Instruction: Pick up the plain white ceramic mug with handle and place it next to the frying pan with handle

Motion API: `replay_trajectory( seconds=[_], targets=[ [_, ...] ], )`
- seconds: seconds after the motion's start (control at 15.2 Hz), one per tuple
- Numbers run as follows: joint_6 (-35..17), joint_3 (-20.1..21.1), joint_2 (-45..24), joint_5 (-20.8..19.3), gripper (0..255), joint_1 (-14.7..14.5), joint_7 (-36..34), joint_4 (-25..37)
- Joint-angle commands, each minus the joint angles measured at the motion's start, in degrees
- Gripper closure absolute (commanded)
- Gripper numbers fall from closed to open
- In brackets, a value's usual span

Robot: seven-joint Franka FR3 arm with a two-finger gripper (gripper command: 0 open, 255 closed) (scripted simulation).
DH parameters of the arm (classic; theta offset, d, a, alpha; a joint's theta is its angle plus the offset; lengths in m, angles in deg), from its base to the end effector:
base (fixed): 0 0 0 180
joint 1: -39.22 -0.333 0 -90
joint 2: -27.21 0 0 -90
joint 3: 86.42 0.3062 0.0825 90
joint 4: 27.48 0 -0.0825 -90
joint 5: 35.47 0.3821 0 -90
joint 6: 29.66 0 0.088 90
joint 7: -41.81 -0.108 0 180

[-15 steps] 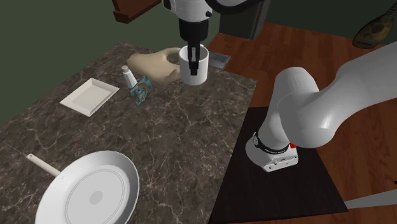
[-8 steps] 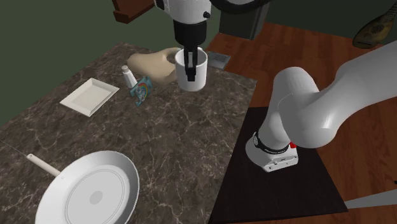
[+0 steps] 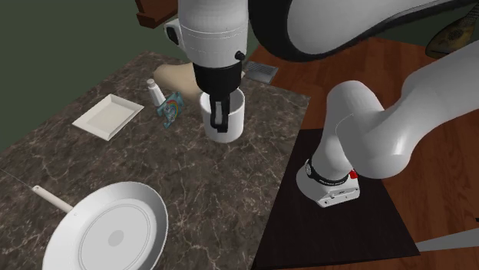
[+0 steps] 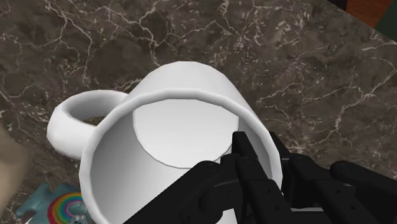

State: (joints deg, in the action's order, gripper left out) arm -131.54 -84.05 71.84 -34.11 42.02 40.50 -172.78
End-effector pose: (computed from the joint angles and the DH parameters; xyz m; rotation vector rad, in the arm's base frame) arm 0.3248 0.0010 0.5128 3.1348 -0.0731 0.0326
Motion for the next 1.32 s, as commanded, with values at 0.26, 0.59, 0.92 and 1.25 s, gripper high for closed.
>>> replay_trajectory(
  seconds=[0.26, 0.59, 0.92, 1.25],
  targets=[
    [-1.1, 7.6, -4.4, 4.7, 255, -3.4, -8.4, 3.6],
    [-2.5, 13.7, -9.7, 7.4, 255, -5.3, -15.2, 8.0],
    [-4.9, 17.6, -13.8, 8.4, 255, -6.1, -19.4, 10.0],
    [-8.8, 18.2, -14.3, 8.8, 255, -6.2, -19.4, 6.6]
  ],
)
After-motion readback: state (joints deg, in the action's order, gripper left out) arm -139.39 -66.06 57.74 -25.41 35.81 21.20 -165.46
